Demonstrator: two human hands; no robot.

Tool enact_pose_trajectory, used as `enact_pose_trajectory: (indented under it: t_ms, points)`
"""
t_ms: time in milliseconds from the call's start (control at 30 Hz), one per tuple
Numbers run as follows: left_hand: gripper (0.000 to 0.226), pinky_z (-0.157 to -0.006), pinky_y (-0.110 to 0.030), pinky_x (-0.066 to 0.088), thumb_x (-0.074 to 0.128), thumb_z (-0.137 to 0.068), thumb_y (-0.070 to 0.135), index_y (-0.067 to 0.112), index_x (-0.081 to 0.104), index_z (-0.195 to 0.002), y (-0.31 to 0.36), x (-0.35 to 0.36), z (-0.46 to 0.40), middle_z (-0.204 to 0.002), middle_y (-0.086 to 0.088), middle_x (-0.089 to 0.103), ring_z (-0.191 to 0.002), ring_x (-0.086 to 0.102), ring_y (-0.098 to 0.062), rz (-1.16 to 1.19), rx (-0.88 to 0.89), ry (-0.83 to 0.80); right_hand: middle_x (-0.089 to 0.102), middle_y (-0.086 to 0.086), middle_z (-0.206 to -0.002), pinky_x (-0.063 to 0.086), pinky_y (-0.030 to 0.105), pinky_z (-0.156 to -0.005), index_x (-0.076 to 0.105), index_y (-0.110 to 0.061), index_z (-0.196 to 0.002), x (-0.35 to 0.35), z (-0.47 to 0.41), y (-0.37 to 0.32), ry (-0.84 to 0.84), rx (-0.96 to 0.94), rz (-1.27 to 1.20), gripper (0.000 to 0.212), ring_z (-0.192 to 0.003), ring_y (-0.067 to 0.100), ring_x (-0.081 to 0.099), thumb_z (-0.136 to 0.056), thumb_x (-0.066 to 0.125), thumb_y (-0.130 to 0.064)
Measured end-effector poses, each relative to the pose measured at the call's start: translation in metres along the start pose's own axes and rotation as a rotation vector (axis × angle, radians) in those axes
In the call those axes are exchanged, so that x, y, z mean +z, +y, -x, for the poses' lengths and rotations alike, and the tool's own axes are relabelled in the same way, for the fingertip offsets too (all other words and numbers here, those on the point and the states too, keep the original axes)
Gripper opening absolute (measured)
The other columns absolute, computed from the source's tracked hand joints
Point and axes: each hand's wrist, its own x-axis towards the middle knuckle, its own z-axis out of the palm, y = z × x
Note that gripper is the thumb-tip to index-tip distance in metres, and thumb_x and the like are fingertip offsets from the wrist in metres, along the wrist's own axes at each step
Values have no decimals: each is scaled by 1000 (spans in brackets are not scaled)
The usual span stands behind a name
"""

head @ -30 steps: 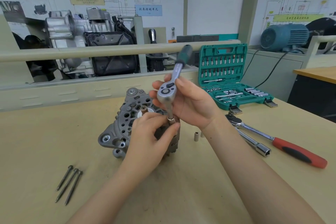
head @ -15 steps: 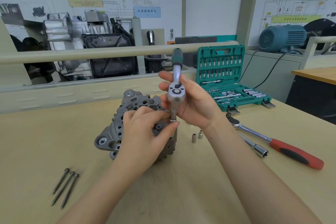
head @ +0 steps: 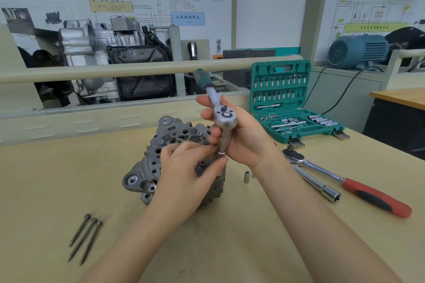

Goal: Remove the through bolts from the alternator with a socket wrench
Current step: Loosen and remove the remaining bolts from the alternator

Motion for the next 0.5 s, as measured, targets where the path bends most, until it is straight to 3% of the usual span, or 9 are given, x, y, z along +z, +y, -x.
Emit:
enact_pose_trajectory:
  t_ms: [67,167,233,300,400,500]
  points:
    - [21,-86,-2,13,57,-73,37,18,67,-75,0,0,-1,-75,8,60,-83,42,5,-24,-7,18,67,-5,-64,47,17,-45,53,-11,-99,2,0,0,-13,6,6,28,-42,6,57,-85,42,-33]
    - [23,-86,-6,16,59,-71,40,17,62,-71,1,2,1,-70,5,58,-80,44,-4,-40,-62,59,68,-3,-69,51,20,-51,52,-13,-94,4,1,0,-100,-20,-21,18,-53,10,63,-87,54,-30]
    - [21,-85,-7,18,59,-70,43,23,56,-67,1,2,1,-66,10,56,-82,46,-3,-15,-101,77,69,1,-76,56,26,-58,60,-15,-85,1,1,0,-159,-59,-74,25,-64,16,67,-71,74,-30]
    - [18,-85,-6,17,59,-69,44,29,50,-63,3,1,0,-64,15,54,-83,48,-3,-2,-112,80,69,2,-79,56,30,-60,60,-17,-82,-1,1,0,-149,-79,-80,31,-66,19,67,-63,79,-32]
    - [19,-86,-2,12,58,-70,43,24,63,-69,2,0,-1,-68,18,57,-84,47,-1,-2,-71,60,68,-2,-74,54,24,-54,48,-16,-88,-1,1,1,-38,-63,-46,27,-57,15,65,-75,62,-36]
    - [32,-89,-4,11,54,-75,43,16,69,-78,0,2,-1,-73,7,62,-84,44,2,6,-15,6,66,-6,-65,48,18,-46,50,-15,-91,0,0,-2,31,-26,9,22,-45,7,58,-80,42,-33]
